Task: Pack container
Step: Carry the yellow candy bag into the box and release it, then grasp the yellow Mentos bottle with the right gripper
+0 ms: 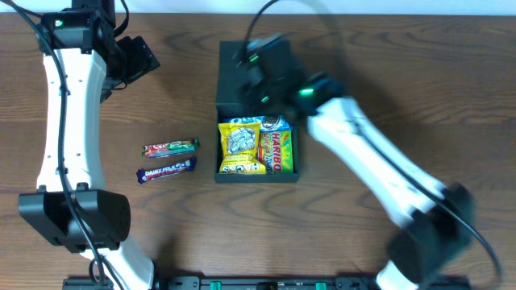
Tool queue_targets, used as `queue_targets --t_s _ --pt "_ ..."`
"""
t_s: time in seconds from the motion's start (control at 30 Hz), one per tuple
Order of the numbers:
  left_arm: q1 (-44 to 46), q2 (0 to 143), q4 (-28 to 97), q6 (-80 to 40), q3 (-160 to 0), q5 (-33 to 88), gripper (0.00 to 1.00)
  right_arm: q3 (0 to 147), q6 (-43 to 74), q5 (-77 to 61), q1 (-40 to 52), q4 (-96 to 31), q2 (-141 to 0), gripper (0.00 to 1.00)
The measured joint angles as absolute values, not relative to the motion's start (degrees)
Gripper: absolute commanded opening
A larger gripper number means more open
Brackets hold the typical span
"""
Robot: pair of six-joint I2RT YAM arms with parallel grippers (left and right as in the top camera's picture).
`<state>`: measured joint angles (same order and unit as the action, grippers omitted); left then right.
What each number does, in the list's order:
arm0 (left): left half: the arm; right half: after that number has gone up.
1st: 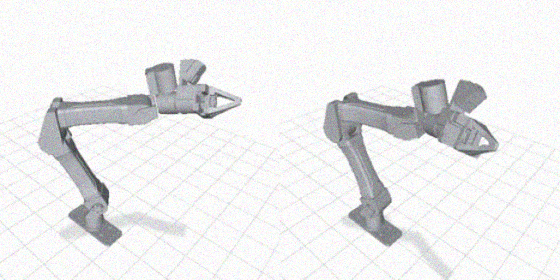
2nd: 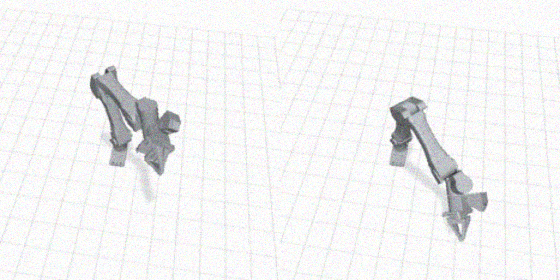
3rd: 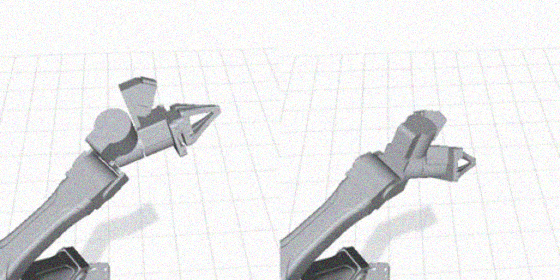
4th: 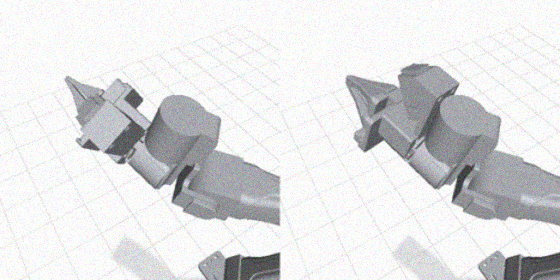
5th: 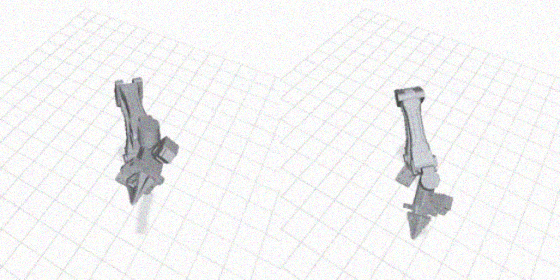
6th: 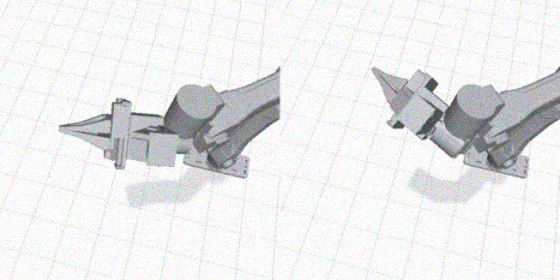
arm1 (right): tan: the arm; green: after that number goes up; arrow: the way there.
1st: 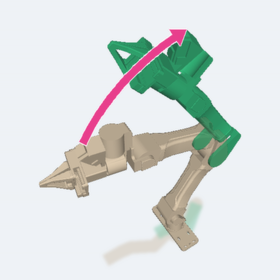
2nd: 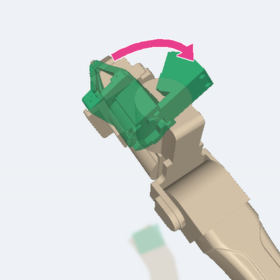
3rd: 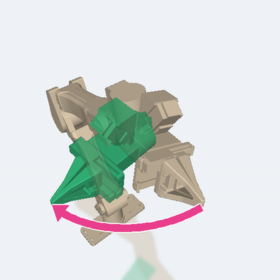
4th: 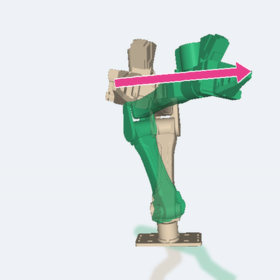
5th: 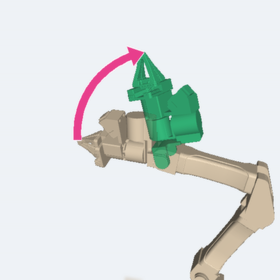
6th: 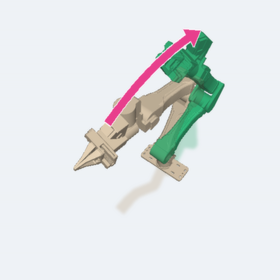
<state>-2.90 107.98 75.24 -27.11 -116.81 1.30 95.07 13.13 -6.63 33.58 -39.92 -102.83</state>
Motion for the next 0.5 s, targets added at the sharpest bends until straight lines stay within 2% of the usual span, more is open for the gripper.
queue_targets --t_s 0.13,0.33,0.4,0.43,0.47,0.5 --pt "-2.9 107.96 75.26 -27.11 -116.81 1.04 0.95 96.79 13.15 -6.57 26.94 -45.76 -96.82 0.02" --pt "-2.9 107.98 75.53 -27.11 -116.81 -0.71 0.95 95.9 13.54 -6.44 17.82 -52.97 -98.43 0.03" --pt "-2.9 107.98 75.61 -27.11 -116.79 -0.93 0.95 94.89 14.48 -6.42 14.96 -53.15 -98.5 0.36" --pt "-2.9 107.96 75.61 -27.11 -116.79 -1.08 0.95 93.95 15.07 -6.2 13.74 -52.82 -98.5 0.46" --pt "-2.9 107.96 75.61 -27.11 -116.79 -1.15 0.95 93.27 15.55 -5.91 13.13 -52.66 -98.54 0.63" --pt "-2.9 107.98 75.61 -27.11 -116.79 -1.32 0.95 92.09 16.1 -5.72 12.47 -52.1 -98.59 0.72"
